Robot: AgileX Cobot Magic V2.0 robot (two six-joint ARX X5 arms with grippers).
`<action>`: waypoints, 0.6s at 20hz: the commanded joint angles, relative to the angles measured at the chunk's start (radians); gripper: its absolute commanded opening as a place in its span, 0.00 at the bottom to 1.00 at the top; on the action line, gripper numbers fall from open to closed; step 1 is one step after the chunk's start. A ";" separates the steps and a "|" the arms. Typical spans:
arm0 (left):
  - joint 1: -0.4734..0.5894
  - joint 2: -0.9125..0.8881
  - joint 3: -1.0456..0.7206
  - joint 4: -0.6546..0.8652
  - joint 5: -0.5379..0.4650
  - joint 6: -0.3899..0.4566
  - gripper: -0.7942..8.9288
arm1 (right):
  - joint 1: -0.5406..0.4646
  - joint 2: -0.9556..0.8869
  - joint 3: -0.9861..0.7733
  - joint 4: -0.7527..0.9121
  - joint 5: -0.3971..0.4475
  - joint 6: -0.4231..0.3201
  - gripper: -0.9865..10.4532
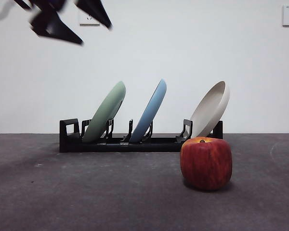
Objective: Take the green plate from the plate rack,put the plate on the table,take the apple from the table,put the apple in the plate
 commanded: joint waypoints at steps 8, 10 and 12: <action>-0.023 0.399 0.164 0.197 -0.084 0.005 0.73 | 0.003 0.000 0.002 -0.011 -0.001 0.003 0.66; -0.024 0.439 0.164 0.230 -0.084 0.005 0.73 | 0.003 0.000 0.002 -0.010 -0.001 0.003 0.66; -0.028 0.466 0.164 0.238 -0.084 0.005 0.72 | 0.003 0.000 0.001 -0.010 -0.001 0.003 0.66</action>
